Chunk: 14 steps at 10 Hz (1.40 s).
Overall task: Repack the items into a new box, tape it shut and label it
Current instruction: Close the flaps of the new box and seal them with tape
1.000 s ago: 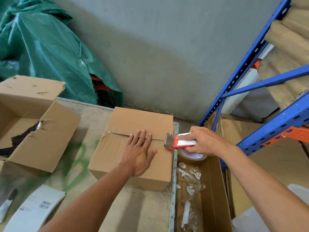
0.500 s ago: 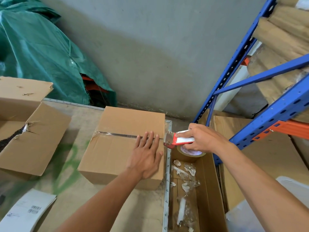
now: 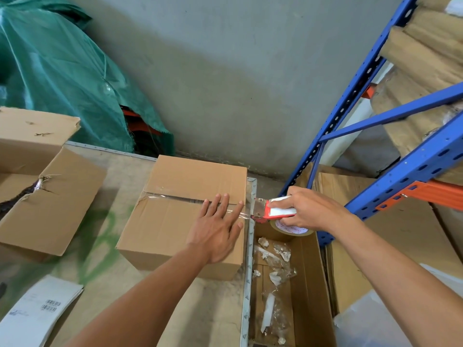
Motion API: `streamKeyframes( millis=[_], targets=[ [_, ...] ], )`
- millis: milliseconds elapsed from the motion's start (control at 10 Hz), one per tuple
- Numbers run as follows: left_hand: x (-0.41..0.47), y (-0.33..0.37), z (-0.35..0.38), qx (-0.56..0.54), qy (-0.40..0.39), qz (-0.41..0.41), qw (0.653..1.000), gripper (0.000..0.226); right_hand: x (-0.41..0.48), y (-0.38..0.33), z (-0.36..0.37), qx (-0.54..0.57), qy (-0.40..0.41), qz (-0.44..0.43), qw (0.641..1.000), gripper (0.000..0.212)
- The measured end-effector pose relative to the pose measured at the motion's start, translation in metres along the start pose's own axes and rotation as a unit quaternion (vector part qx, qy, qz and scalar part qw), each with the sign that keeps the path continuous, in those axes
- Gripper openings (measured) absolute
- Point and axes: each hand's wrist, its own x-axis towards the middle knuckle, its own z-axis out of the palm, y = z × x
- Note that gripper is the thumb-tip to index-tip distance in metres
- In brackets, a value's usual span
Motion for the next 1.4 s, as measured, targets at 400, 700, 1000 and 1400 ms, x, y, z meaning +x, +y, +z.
streamKeyframes(
  millis=[400,700,1000,1400],
  targets=[
    [0.001,0.000,0.000,-0.001,-0.002,-0.005,1.000,0.062,-0.010,0.010,-0.001,-0.019,-0.034,0.018,0.999,0.039],
    [0.000,0.001,-0.002,-0.012,0.001,-0.007,1.000,0.061,0.031,-0.054,-0.023,-0.121,-0.101,0.053,0.986,0.025],
    [0.001,0.000,-0.002,-0.017,0.001,-0.008,1.000,0.060,0.097,-0.051,-0.037,-0.089,-0.273,0.093,0.953,0.040],
    [0.000,0.002,-0.006,-0.015,-0.007,-0.011,1.000,0.060,0.111,-0.070,-0.042,-0.145,-0.266,0.131,0.944,0.039]
  ],
)
